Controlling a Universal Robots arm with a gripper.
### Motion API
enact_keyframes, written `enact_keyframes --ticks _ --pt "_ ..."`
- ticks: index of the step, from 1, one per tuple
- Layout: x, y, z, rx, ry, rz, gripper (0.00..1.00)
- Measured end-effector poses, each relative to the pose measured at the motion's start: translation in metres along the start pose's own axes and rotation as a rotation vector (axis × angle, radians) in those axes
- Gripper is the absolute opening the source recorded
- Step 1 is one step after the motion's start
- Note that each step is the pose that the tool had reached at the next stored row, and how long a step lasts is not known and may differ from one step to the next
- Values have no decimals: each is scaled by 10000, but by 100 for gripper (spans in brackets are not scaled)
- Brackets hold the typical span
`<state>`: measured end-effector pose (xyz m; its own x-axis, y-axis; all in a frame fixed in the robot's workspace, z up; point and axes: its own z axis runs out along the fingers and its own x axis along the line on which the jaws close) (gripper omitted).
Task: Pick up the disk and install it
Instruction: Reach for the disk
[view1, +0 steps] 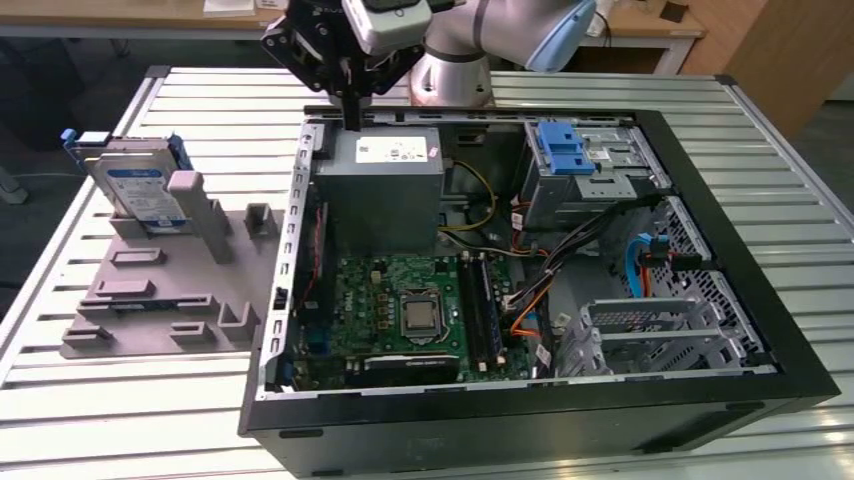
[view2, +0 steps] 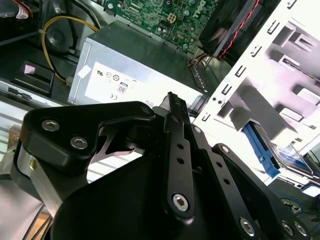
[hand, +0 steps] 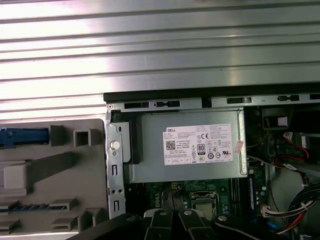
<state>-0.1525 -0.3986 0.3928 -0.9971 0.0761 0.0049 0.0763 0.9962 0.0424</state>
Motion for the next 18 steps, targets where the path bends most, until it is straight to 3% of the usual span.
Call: enact_keyframes --ticks 18 --pt "58 -4 0 0 0 1 11"
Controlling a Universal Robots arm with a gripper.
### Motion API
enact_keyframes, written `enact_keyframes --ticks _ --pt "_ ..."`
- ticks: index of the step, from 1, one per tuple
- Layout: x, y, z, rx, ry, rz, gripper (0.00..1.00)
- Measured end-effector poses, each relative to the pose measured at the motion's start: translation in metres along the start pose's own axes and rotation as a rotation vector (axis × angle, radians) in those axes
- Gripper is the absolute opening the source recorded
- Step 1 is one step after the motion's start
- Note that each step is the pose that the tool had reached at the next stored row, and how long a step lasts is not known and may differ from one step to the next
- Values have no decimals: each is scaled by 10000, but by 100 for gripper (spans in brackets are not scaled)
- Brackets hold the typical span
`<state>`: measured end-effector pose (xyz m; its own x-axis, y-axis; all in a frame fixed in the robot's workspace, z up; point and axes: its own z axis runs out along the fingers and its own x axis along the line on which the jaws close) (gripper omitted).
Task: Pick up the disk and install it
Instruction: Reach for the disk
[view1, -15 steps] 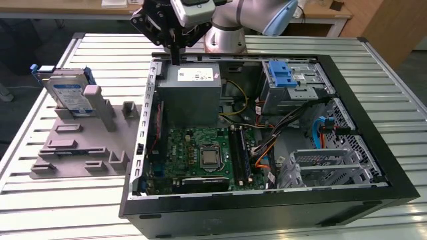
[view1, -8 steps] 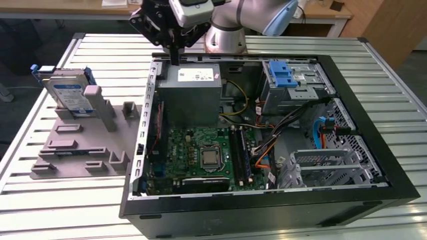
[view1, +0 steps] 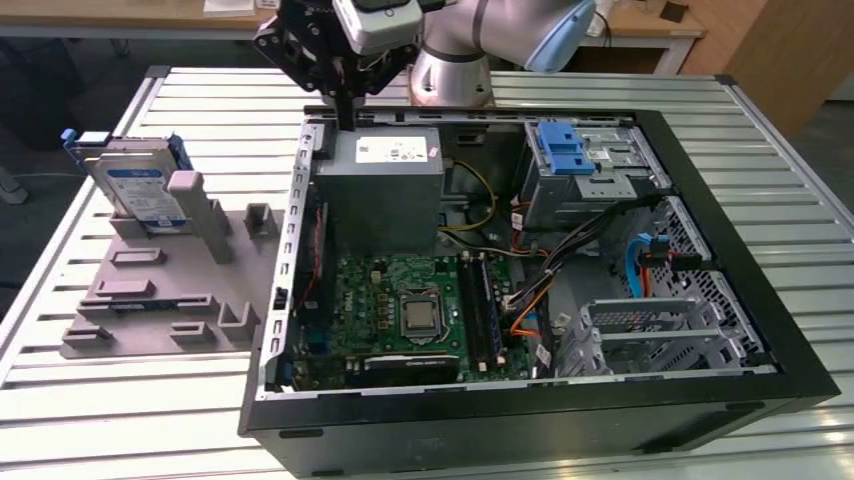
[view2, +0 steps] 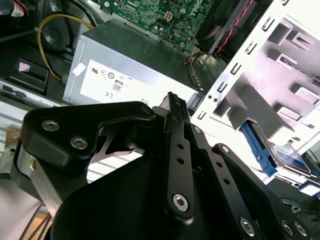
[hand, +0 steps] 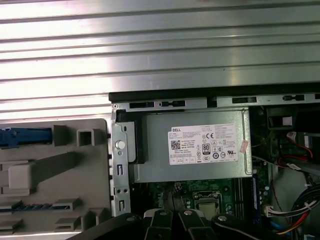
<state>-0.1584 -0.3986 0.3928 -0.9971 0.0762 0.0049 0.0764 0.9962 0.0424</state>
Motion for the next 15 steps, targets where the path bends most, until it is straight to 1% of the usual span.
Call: enact_keyframes --ticks 15 --pt "68 -5 0 0 0 -1 11"
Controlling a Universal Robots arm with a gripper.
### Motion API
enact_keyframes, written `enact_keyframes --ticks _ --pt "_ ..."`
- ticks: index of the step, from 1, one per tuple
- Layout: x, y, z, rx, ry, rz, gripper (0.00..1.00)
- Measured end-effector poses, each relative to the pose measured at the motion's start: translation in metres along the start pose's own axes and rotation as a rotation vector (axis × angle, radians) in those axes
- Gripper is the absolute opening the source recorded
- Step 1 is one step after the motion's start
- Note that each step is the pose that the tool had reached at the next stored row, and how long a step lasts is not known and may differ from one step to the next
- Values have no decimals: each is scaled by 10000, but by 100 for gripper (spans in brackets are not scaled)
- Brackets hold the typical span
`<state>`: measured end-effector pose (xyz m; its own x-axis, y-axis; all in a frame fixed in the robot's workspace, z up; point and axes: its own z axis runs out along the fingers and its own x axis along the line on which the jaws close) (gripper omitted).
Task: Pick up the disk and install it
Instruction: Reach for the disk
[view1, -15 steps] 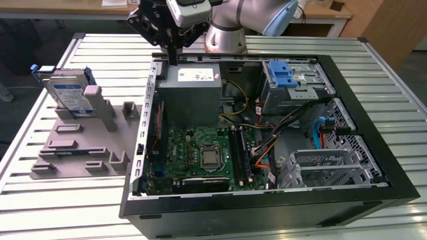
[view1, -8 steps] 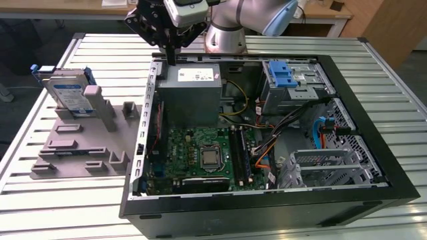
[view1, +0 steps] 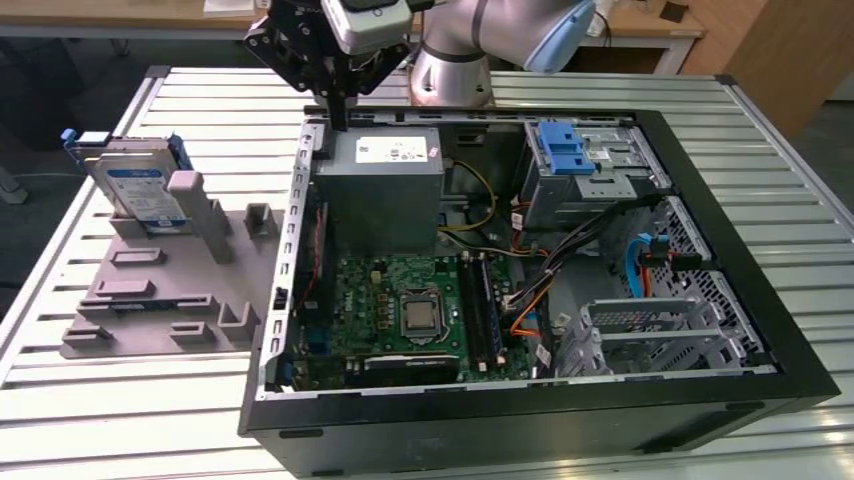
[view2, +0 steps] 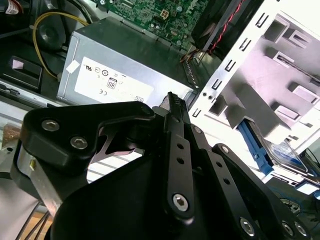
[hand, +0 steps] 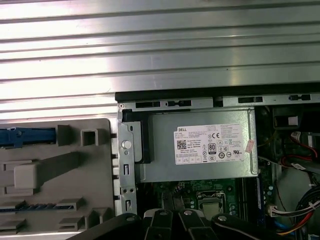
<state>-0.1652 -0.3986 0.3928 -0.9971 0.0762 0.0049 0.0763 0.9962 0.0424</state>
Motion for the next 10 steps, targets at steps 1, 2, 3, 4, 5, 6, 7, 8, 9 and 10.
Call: enact_keyframes --ticks 1,2,3,4,5,6,7,8,9,10 --pt "5 0 0 0 0 0 11" --pt "11 -1 0 0 -1 0 11" --pt "17 -1 0 1 0 1 11" --pt "22 -1 0 0 0 0 11" --pt "28 -2 0 0 0 0 11" --pt "36 -3 0 0 0 0 11" --pt "45 -3 0 1 1 1 11" --pt "53 -4 0 0 -1 1 11" --pt "60 -4 0 -1 -1 1 11" --pt "69 -4 0 0 0 1 11"
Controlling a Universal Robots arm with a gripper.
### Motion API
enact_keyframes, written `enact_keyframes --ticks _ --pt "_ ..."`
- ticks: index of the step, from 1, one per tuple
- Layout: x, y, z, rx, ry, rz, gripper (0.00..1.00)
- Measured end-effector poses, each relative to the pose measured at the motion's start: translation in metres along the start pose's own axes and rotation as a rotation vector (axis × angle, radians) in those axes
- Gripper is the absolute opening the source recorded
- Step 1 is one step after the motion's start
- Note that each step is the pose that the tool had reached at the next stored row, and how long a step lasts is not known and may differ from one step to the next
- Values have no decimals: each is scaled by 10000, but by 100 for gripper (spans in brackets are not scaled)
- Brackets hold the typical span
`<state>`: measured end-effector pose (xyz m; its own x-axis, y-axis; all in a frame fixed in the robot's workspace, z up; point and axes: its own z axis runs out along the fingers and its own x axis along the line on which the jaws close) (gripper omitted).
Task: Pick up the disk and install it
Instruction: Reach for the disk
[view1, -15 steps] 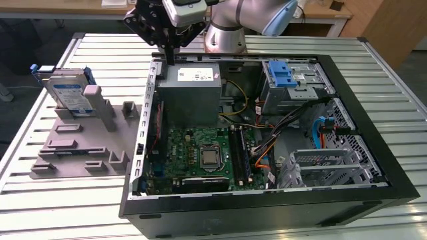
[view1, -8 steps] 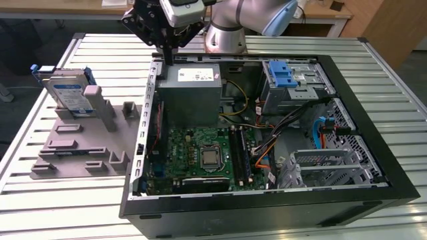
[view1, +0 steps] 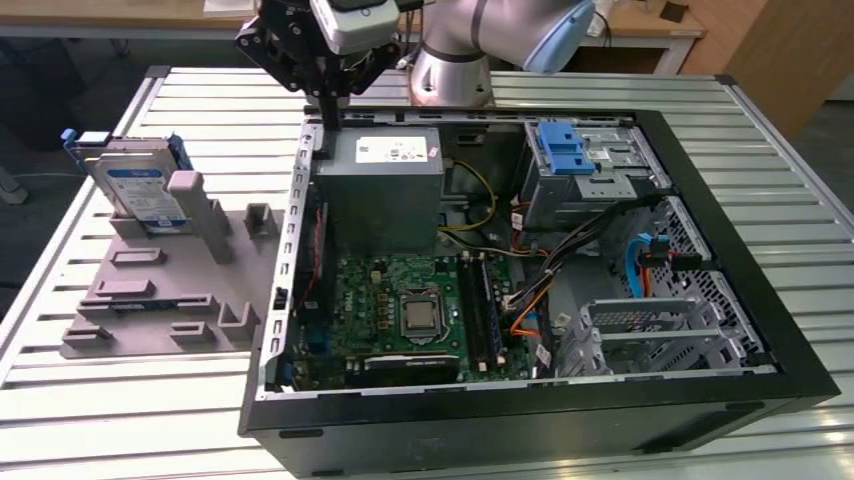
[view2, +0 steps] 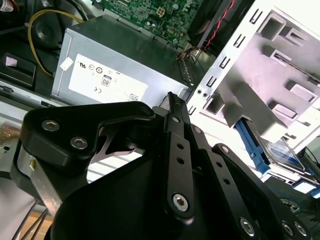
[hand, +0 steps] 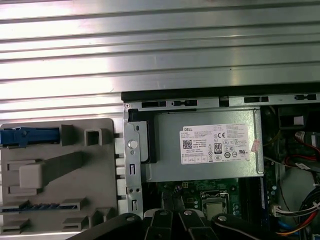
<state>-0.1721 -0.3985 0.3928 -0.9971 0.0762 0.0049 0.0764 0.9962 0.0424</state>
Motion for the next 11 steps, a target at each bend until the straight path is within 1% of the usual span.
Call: enact_keyframes --ticks 11 --pt "75 -5 0 1 1 0 11"
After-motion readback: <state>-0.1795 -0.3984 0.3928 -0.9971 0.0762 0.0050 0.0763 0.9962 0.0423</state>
